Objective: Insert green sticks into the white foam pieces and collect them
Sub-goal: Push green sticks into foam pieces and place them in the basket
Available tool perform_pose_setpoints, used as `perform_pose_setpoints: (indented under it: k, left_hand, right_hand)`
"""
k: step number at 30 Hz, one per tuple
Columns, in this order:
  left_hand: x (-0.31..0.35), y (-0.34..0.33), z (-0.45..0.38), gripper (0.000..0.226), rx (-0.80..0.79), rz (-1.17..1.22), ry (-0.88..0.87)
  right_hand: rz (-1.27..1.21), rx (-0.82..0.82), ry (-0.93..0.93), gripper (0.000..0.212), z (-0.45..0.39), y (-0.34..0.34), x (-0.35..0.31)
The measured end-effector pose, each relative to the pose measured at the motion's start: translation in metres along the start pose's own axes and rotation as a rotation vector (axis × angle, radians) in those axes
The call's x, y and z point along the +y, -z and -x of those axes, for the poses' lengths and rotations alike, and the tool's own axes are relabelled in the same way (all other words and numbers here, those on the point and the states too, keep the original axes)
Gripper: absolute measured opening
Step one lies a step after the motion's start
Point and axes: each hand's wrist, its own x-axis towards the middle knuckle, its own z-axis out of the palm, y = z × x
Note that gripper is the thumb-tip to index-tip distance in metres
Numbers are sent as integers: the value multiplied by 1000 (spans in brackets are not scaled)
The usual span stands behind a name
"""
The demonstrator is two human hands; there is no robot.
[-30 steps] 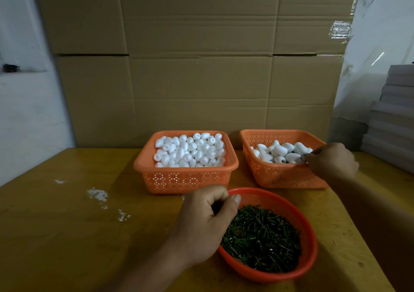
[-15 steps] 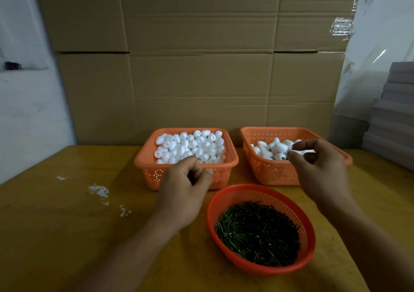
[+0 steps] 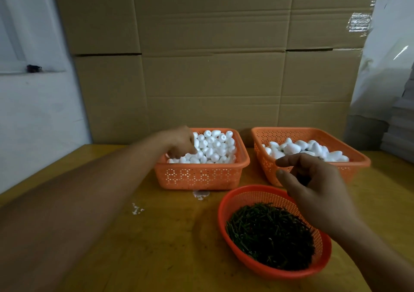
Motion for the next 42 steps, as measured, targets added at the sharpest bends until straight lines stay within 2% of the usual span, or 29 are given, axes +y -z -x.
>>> perform_pose_setpoints:
  k: [2,4,11,18,26,29,32,34,36,39,42]
  left_hand:
    - [-2,0,-7,33,-149,-104,83]
    - [-1,-3,-12,44,-224,-208,125]
    - [-1,-13,-16,46,-364,-470,119]
    - [-14,-23,-27,39,-223,-423,84]
    - [-16,-32,-39,32,-200,-466,45]
    - [-14,-34,-40,41,-151,-483,39]
    - [-9,-37,-38,48,-35,-475,34]
    - [-7,-36,-37,60,28,-441,38]
    - [-7,-34,-35,62,62,-384,32]
    - [-7,-28,-35,38,100,-114,37]
    - [-2,-26,-30,26,202,109,20]
  right_hand:
    - [10,-24,19,14,1,-1,-1]
    - [25,-45,34,15,3,-2,-2]
    - [72,-69,60,15,5,-4,-4]
    - [79,-98,70,16,8,-7,-4]
    - [90,-129,70,17,9,-9,-6]
    - [100,-139,66,18,9,-9,-7]
    - [104,-144,62,17,9,-9,-7]
    - [110,-152,65,17,9,-9,-6]
    - [114,-156,69,17,10,-9,-6]
    - [123,-160,75,18,10,-9,-7]
    - [132,-169,82,19,10,-9,-8]
